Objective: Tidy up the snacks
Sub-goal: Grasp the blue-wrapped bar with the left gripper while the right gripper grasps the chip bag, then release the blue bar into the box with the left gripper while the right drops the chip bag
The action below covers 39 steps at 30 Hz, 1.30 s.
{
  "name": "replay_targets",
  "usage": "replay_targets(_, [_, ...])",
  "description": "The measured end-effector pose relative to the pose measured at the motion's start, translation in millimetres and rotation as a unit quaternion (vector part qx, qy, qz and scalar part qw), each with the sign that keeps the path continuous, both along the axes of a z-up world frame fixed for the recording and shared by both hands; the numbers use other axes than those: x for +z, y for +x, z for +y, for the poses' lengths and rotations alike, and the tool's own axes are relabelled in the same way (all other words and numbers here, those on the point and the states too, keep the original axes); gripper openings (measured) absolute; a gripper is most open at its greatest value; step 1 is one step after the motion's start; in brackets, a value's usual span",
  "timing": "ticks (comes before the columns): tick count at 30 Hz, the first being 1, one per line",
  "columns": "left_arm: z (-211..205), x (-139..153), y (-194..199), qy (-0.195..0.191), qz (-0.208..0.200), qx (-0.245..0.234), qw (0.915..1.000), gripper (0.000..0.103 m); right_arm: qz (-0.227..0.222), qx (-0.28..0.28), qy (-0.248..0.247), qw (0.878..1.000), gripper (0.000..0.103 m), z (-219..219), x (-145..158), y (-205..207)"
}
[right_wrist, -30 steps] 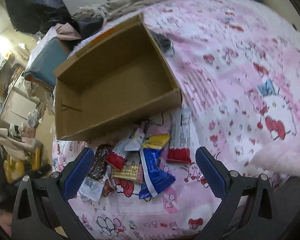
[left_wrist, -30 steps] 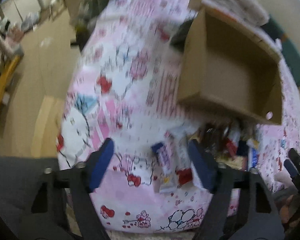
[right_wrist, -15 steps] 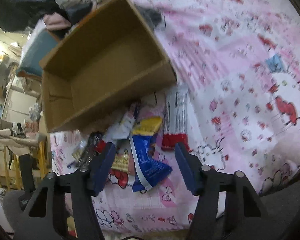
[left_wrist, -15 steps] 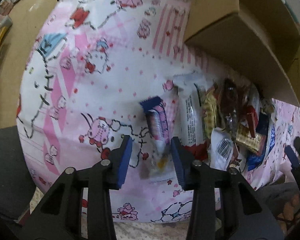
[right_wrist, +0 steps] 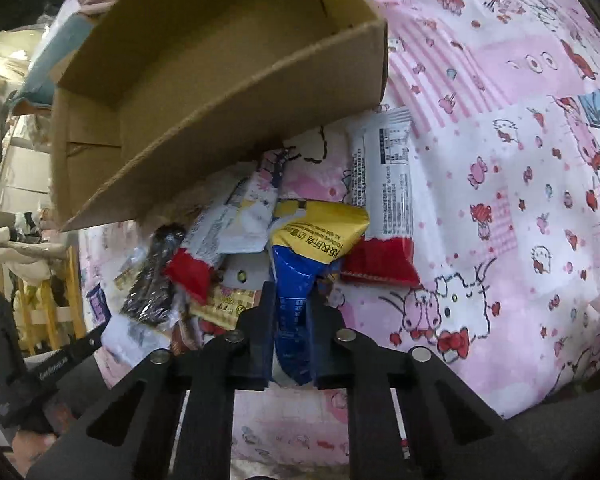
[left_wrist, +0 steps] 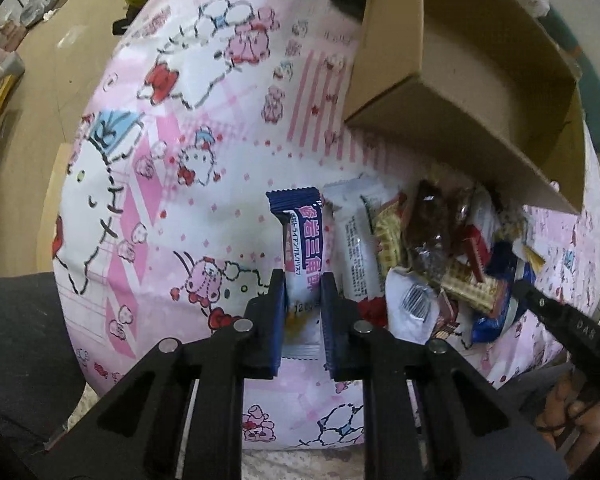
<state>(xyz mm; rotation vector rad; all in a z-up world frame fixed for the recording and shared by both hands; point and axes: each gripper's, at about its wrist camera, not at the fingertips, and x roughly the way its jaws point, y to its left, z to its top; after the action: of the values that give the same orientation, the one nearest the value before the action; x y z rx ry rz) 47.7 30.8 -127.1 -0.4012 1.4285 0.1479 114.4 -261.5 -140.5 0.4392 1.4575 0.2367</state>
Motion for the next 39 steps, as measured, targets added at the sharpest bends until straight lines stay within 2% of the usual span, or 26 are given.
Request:
replay_targets(5, [5, 29, -6, 0.004, -0.033, 0.008, 0.9994, 0.013, -0.016, -0.005, 0.024, 1.0, 0.01, -11, 31, -24])
replay_targets(8, [8, 52, -9, 0.0, -0.064, 0.001, 0.998, 0.013, -0.045, -0.002, 0.04, 0.998, 0.01, -20, 63, -37])
replay_targets(10, [10, 69, -9, -0.003, -0.082, -0.008, 0.9966, 0.013, -0.085, 0.003, 0.058, 0.995, 0.01, -26, 90, -42])
replay_targets(13, [9, 90, 12, -0.011, -0.11, -0.019, 0.9937, 0.013, -0.14, 0.015, 0.071, 0.987, 0.01, -31, 122, -35])
replay_targets(16, [-6, 99, 36, -0.018, -0.134, -0.036, 0.9901, 0.013, -0.186, 0.019, 0.083, 0.979, 0.01, -34, 143, -19])
replay_targets(21, [-24, 102, 74, -0.028, -0.149, -0.062, 0.9865, 0.013, -0.228, 0.024, 0.091, 0.969, 0.01, -21, 146, 12])
replay_targets(29, [-43, 88, 133, -0.025, -0.154, -0.086, 0.9841, 0.013, -0.248, 0.038, 0.072, 0.965, 0.01, -2, 123, 58])
replay_targets(33, [-47, 69, 152, -0.032, -0.139, -0.079, 0.9865, 0.013, -0.242, 0.043, 0.061, 0.967, 0.01, 1, 109, 78])
replay_targets(39, [-53, 44, 160, -0.023, -0.123, -0.089, 0.9881, 0.013, -0.219, 0.046, 0.055, 0.973, 0.01, 6, 87, 93])
